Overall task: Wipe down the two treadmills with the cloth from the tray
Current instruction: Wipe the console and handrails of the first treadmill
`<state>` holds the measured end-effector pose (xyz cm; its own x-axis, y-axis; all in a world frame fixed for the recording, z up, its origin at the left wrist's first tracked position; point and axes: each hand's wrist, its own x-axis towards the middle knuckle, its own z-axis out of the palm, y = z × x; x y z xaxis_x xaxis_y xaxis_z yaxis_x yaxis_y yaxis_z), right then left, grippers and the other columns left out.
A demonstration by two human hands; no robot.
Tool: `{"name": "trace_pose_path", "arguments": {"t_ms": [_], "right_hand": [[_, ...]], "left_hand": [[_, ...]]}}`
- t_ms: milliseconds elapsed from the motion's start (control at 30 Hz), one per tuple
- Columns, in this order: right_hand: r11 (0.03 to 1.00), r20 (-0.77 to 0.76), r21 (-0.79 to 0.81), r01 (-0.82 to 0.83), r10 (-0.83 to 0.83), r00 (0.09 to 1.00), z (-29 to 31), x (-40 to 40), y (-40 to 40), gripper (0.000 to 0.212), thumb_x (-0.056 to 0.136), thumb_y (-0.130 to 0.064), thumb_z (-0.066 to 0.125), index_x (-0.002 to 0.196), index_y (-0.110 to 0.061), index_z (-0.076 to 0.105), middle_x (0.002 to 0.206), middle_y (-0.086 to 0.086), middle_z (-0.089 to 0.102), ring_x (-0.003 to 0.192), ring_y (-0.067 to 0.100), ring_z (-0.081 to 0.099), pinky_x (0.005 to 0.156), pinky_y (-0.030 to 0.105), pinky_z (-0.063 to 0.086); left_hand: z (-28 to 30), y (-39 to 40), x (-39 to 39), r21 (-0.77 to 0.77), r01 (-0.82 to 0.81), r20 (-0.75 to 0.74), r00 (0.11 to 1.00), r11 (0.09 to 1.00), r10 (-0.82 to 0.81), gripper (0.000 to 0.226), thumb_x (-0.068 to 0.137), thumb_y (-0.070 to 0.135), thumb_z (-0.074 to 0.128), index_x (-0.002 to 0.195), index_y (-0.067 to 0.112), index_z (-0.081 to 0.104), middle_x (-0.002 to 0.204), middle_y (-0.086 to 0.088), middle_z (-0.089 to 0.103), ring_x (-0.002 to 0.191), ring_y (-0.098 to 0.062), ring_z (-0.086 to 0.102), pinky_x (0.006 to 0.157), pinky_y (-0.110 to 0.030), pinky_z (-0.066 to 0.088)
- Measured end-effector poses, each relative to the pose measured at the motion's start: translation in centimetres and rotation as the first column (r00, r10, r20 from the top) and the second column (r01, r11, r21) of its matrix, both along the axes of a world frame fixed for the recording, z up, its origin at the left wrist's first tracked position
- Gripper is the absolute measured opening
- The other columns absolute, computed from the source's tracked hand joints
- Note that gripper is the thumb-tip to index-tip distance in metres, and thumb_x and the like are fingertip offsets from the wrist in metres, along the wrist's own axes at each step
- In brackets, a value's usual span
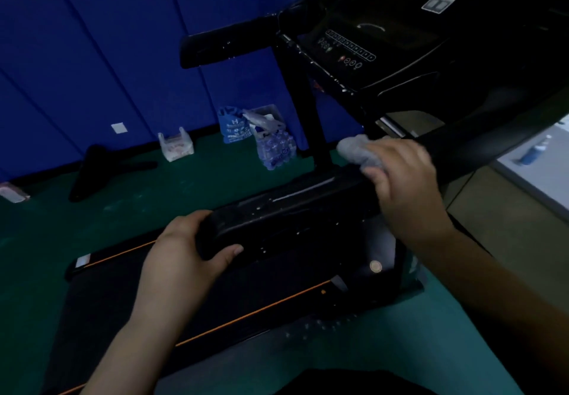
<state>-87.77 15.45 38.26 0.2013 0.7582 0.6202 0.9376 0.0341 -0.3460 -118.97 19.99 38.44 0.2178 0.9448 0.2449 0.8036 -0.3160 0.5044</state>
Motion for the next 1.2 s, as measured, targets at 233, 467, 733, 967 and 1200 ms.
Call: {"name": "trace_pose_path", "arguments": {"t_ms": [233, 467, 733, 967, 1200], "right_hand": [[0.999, -0.074, 0.033, 0.011, -0.009, 0.997, -0.7, -7.4, 0.3, 0.038, 0.093, -0.03, 0.044, 0.115, -0.007, 0.065, 0.116, 0.009, 0.062, 0.108, 0.03, 0.052, 0.092, 0.037, 0.04], [0.972, 0.007, -0.039, -0.231, 0.231, 0.973, -0.2, -8.9, 0.9, 0.036, 0.091, -0.03, 0.048, 0.118, -0.012, 0.064, 0.117, 0.004, 0.062, 0.109, 0.025, 0.053, 0.095, 0.038, 0.043], [0.997, -0.053, 0.056, -0.05, 0.053, 0.997, -0.7, -8.3, 0.2, 0.034, 0.089, -0.026, 0.051, 0.114, -0.008, 0.065, 0.116, 0.009, 0.062, 0.107, 0.025, 0.047, 0.088, 0.04, 0.044], [0.92, 0.017, -0.061, -0.387, 0.389, 0.921, -0.3, -13.4, 0.9, 0.04, 0.083, -0.015, 0.066, 0.122, -0.012, 0.061, 0.124, 0.004, 0.057, 0.119, 0.02, 0.041, 0.097, 0.037, 0.038], [0.982, -0.018, 0.004, -0.188, 0.188, 0.982, -1.0, -6.5, -0.3, 0.039, 0.092, -0.022, 0.046, 0.126, -0.01, 0.059, 0.123, 0.007, 0.057, 0.116, 0.027, 0.049, 0.096, 0.047, 0.043]], "left_hand": [[-0.2, 0.0, -0.2, 0.027, 0.031, -0.004, 1.0, 0.999, -0.031, 0.071, 0.068, 0.048, 0.078, 0.128, 0.018, 0.055, 0.112, 0.001, 0.06, 0.105, -0.02, 0.058, 0.088, -0.031, 0.047], [-0.5, 0.1, -0.7, 0.001, 0.055, 0.065, 0.996, 0.998, -0.055, 0.063, 0.069, 0.043, 0.078, 0.125, 0.022, 0.057, 0.104, 0.009, 0.056, 0.101, -0.014, 0.056, 0.084, -0.025, 0.042], [-0.6, 0.1, -0.6, -0.045, 0.028, 0.126, 0.992, 0.999, -0.022, 0.059, 0.067, 0.039, 0.082, 0.12, 0.027, 0.059, 0.104, 0.011, 0.058, 0.096, -0.007, 0.055, 0.082, -0.022, 0.04], [-1.5, -0.7, 0.0, 0.026, -0.014, 0.164, 0.986, 1.0, 0.01, 0.059, 0.068, 0.03, 0.082, 0.122, 0.022, 0.059, 0.102, 0.01, 0.054, 0.095, -0.006, 0.052, 0.082, -0.019, 0.036], [-1.7, -0.4, -0.3, -0.023, -0.007, 0.204, 0.979, 1.0, 0.012, 0.061, 0.067, 0.037, 0.082, 0.122, 0.024, 0.06, 0.105, 0.009, 0.056, 0.099, -0.009, 0.056, 0.088, -0.02, 0.039]]}}
